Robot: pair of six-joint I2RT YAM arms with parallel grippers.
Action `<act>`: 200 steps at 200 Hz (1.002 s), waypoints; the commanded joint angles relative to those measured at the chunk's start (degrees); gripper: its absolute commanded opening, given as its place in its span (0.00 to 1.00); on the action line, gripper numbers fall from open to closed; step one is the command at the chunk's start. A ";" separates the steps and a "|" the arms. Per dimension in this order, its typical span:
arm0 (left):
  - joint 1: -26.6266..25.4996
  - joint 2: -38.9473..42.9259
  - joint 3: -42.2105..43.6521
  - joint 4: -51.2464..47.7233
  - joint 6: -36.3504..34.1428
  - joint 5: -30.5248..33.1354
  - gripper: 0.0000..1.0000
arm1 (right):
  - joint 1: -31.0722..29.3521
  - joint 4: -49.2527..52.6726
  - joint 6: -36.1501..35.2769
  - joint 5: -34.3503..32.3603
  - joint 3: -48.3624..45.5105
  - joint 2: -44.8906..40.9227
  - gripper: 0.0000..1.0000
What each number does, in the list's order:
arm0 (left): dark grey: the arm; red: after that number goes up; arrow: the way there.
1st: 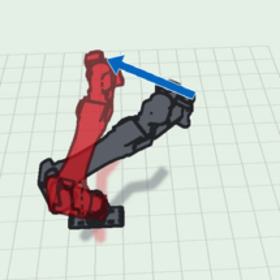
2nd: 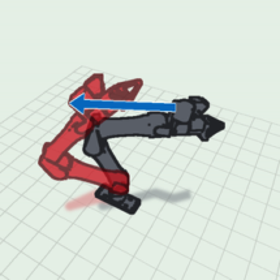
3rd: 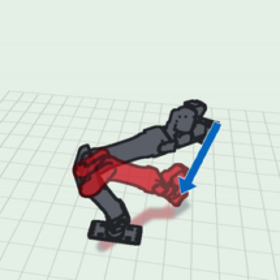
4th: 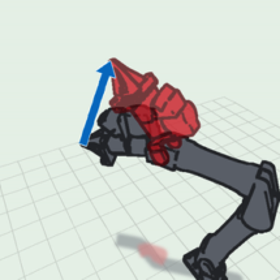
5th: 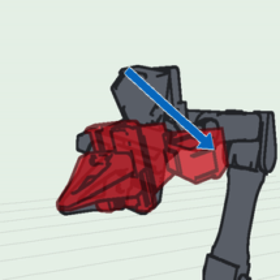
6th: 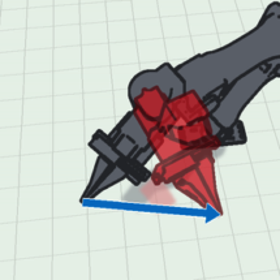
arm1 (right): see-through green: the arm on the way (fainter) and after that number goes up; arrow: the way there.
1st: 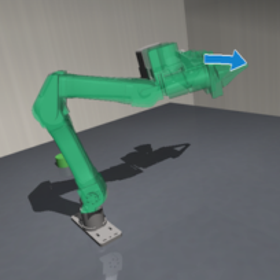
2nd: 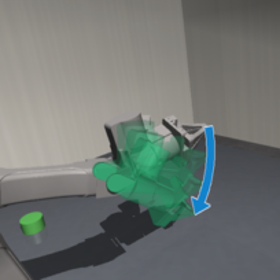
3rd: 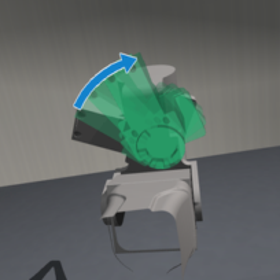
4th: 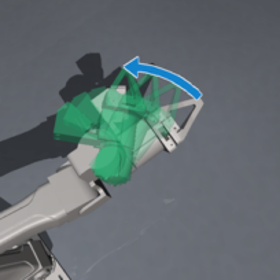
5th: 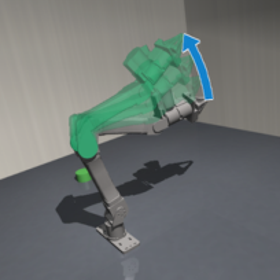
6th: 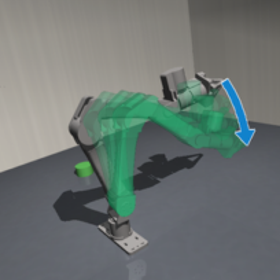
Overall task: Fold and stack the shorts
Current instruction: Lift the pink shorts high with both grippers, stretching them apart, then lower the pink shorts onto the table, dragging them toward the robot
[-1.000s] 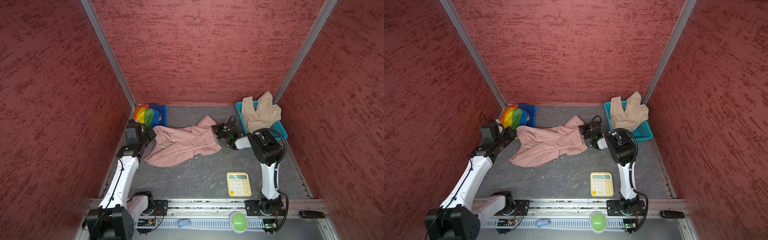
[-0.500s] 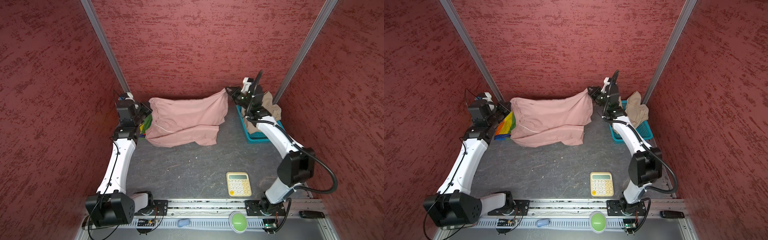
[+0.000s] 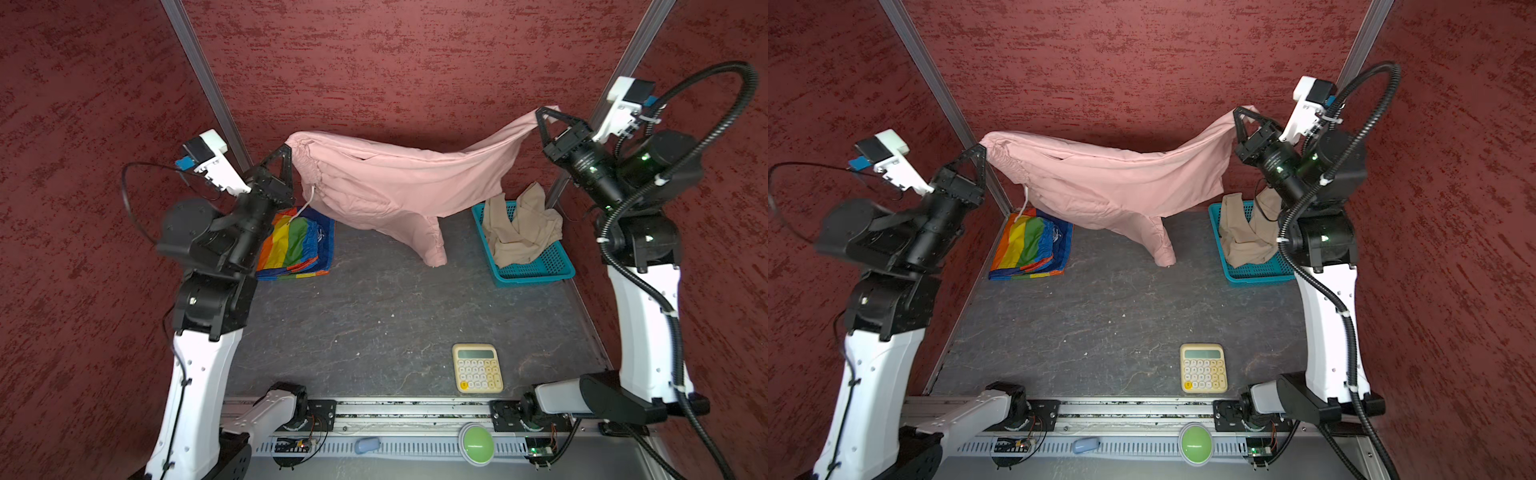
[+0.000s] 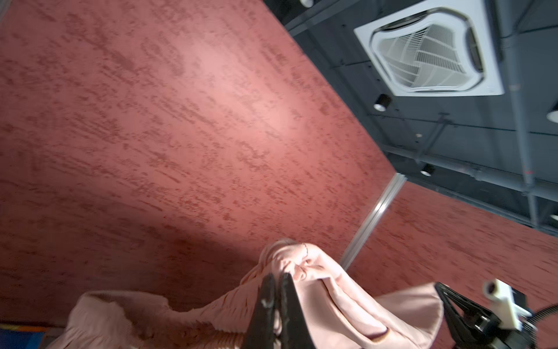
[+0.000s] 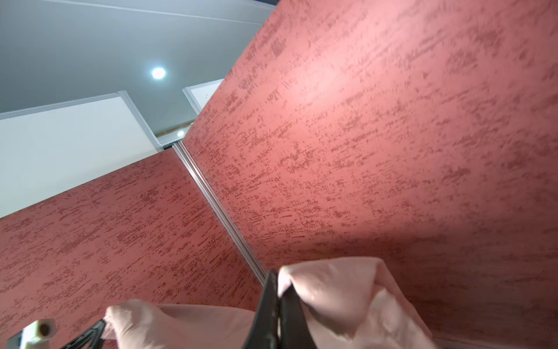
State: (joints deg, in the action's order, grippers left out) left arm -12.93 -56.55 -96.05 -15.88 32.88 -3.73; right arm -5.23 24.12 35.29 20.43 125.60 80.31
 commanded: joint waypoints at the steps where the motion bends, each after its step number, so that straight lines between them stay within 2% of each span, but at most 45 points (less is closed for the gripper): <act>1: -1.98 1.68 -1.86 -2.83 -2.47 6.20 0.00 | 1.78 7.69 -4.12 1.57 7.30 1.16 0.00; 24: -2.01 0.39 -2.64 -4.75 -3.37 8.12 0.00 | 4.05 13.57 -4.88 1.96 15.39 7.57 0.00; 57: -1.31 -4.68 0.80 -4.73 -4.71 9.07 0.00 | 5.97 14.40 -5.13 3.99 14.43 16.77 0.00; 89: 3.61 -12.04 9.90 -3.01 -1.08 4.23 0.00 | 5.79 14.23 -5.87 5.86 12.89 28.92 0.00; 112: 8.46 -18.06 17.69 0.80 2.82 0.33 0.00 | 5.07 14.53 -8.65 3.12 12.34 37.31 0.00; 132: 11.18 -25.31 20.65 3.13 4.44 -3.49 0.00 | 4.42 14.03 -9.64 2.31 12.39 43.78 0.00; 151: 11.72 -31.92 21.63 4.02 4.93 -6.05 0.00 | 3.19 12.81 -10.59 1.17 11.99 47.30 0.00; 167: 11.78 -35.88 22.97 5.65 4.72 -5.41 0.00 | 2.12 12.23 -11.02 0.58 12.18 49.07 0.00; 182: 12.41 -39.53 22.76 7.17 4.42 -5.84 0.00 | 1.41 11.85 -11.21 0.31 11.98 49.20 0.00; 200: 13.70 -43.60 19.93 8.74 4.46 -9.20 0.00 | 1.13 10.62 -11.06 0.09 11.76 47.99 0.00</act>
State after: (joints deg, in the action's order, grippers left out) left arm -1.17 -96.92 -72.90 -12.27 37.06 -10.02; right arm -3.97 38.83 25.98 23.05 135.28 132.73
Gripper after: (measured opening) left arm 0.059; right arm 0.041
